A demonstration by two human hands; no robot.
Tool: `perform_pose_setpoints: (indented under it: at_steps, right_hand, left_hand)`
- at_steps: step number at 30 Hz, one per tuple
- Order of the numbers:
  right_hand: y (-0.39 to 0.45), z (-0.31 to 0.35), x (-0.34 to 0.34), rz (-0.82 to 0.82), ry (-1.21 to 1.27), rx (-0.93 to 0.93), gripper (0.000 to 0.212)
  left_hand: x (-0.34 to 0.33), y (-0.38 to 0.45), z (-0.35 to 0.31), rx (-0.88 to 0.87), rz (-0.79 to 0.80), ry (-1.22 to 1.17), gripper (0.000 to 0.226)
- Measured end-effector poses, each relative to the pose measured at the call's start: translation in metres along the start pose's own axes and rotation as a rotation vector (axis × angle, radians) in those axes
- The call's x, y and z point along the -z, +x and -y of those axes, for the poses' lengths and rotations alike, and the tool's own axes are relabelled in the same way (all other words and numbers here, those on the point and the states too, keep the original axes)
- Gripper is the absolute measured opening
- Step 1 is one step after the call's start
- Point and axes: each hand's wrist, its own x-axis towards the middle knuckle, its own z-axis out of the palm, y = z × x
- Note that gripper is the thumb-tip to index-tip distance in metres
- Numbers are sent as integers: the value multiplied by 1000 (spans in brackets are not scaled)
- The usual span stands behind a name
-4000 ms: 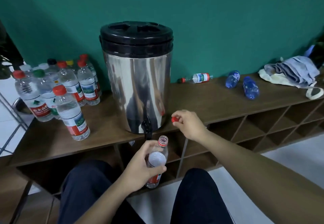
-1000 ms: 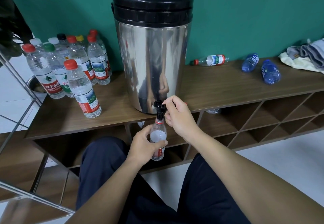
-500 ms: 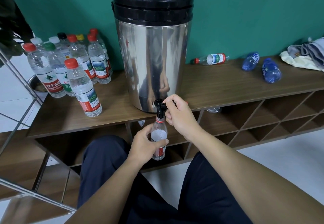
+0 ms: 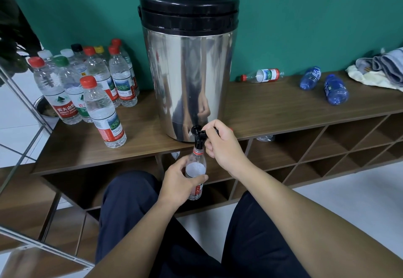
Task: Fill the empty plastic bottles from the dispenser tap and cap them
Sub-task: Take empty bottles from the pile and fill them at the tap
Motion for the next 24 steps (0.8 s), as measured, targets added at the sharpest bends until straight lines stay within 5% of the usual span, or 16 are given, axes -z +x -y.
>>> perform_pose_setpoints:
  at_steps: [24]
  right_hand:
    - [4,-7,-3,-25,28,12,23]
  left_hand:
    - [1,0,0,14,-2,14,64]
